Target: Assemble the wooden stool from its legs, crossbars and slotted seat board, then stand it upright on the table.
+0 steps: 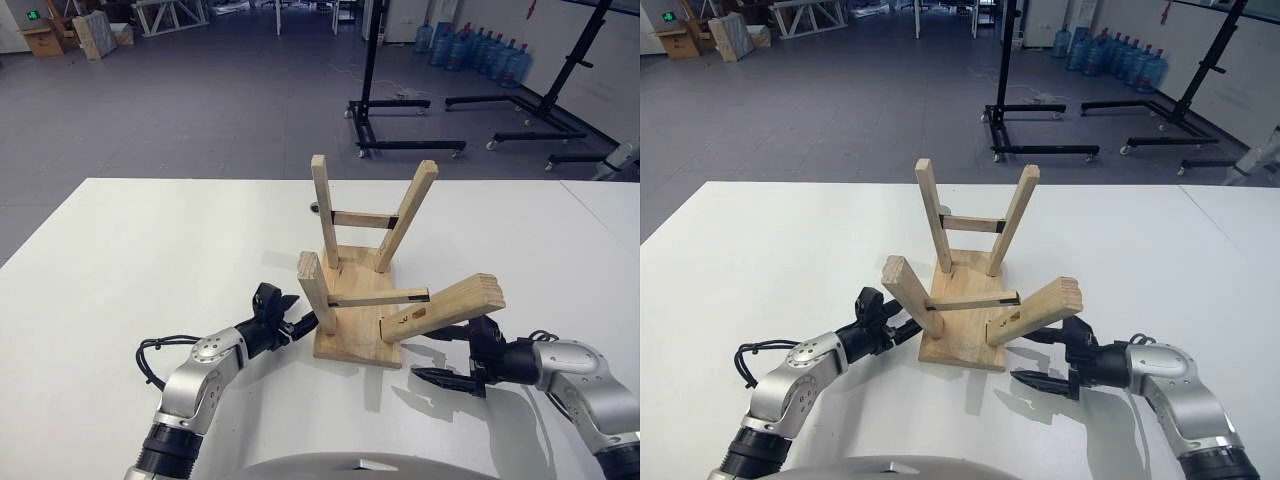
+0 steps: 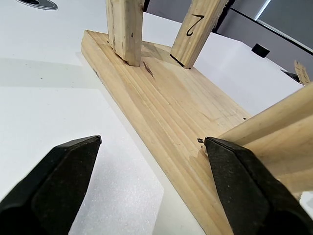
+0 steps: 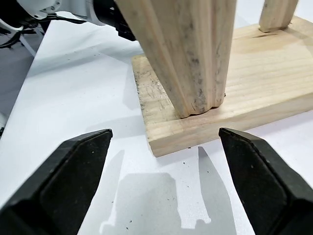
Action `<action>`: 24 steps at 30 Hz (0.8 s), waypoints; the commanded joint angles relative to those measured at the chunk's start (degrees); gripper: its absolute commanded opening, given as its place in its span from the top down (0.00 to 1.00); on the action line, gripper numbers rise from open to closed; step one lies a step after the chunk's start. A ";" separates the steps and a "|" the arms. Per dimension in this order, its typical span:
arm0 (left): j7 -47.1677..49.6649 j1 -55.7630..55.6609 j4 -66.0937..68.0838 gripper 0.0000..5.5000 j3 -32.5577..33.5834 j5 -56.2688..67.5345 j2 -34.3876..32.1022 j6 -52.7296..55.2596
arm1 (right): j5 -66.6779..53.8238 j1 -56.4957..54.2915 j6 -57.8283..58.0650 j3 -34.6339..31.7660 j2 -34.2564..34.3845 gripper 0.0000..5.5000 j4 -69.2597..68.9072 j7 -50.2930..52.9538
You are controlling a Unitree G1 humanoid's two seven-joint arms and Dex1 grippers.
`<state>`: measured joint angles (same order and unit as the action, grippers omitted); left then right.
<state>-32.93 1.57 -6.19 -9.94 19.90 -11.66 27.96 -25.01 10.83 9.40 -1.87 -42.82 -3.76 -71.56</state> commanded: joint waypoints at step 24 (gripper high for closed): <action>1.93 3.17 -4.14 0.29 -0.71 0.81 0.92 1.44 | 19.07 -4.88 -25.30 10.01 13.80 0.27 44.01 19.63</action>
<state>-30.97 4.46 -8.73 -10.31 20.20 -10.52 28.30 -17.27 10.16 -8.90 3.93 -34.15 10.87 -57.97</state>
